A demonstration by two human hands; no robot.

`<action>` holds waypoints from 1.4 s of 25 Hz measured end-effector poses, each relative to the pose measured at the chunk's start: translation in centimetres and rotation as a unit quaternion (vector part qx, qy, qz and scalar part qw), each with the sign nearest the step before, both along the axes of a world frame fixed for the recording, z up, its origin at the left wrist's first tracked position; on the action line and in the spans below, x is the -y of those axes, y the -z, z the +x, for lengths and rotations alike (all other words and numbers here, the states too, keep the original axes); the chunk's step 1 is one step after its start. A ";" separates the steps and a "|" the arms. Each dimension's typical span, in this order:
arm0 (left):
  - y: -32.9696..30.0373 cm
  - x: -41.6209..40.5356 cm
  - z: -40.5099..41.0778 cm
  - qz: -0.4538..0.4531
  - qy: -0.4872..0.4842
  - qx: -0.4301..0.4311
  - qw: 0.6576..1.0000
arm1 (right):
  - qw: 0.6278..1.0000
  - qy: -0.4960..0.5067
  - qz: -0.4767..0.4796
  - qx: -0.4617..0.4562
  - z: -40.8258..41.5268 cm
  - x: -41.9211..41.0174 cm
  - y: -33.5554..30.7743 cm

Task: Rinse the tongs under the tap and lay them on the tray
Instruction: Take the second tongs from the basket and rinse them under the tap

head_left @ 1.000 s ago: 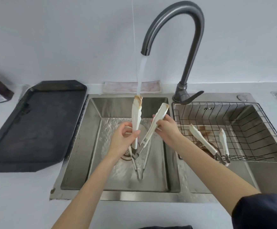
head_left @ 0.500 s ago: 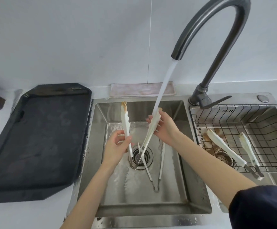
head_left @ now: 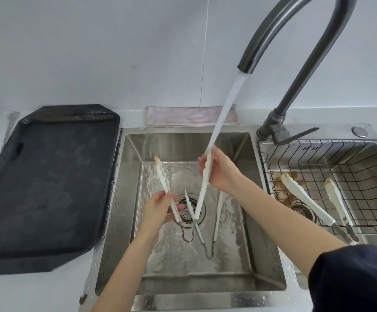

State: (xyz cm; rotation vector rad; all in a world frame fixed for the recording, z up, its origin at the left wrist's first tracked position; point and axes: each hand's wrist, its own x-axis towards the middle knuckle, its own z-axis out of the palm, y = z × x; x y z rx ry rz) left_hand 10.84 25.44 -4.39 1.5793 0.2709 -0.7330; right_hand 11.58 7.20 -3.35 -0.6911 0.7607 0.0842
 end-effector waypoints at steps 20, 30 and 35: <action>-0.8 0.8 -0.2 -0.079 -0.016 -0.016 0.997 | 0.993 -0.011 -0.075 0.092 0.5 0.1 -2.1; -1.8 2.7 -0.3 -0.085 0.020 0.036 0.996 | 0.975 0.037 -0.219 -0.015 -0.5 0.4 -3.3; -1.8 4.9 0.2 -0.110 0.037 -0.003 0.993 | 0.973 0.010 -0.232 0.016 -4.0 -1.7 -3.2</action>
